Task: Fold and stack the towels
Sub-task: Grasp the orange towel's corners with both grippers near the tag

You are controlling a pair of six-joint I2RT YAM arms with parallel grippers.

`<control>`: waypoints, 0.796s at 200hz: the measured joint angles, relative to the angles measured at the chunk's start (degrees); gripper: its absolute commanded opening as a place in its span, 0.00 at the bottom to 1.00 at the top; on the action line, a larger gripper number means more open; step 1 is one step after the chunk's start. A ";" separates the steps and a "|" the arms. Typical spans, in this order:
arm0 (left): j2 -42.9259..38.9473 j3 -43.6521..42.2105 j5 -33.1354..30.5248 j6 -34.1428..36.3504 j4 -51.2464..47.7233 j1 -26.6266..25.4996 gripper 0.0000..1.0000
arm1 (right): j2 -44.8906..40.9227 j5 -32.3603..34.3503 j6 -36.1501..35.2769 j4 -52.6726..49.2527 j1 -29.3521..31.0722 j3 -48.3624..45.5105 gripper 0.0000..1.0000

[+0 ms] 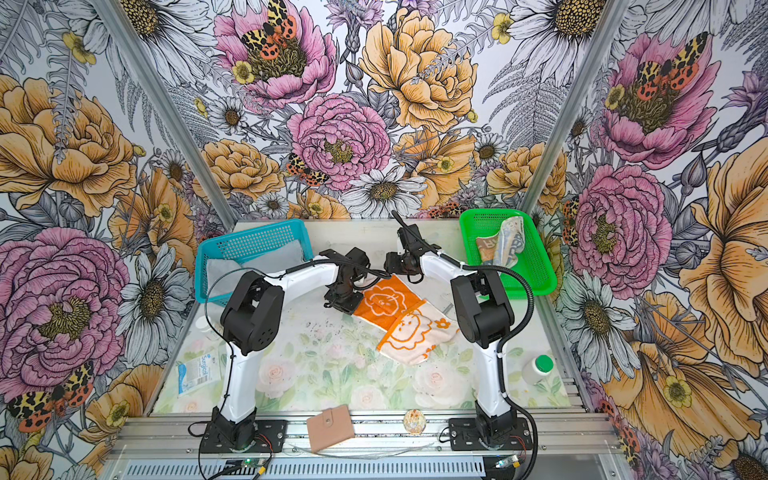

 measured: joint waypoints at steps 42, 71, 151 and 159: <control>0.11 0.35 0.55 0.11 -0.33 0.00 0.05 | 0.61 -0.39 0.02 0.00 0.11 0.00 0.58; 0.11 0.46 0.57 0.17 -0.48 0.07 0.00 | 1.60 -0.39 0.02 -0.02 0.33 0.66 0.58; 0.11 0.52 0.57 0.20 -0.87 0.11 0.00 | 5.66 -0.31 1.27 0.20 0.37 3.06 0.45; 0.11 0.55 0.57 0.20 -0.90 0.11 0.00 | 6.16 -0.35 1.16 0.22 0.37 3.34 0.39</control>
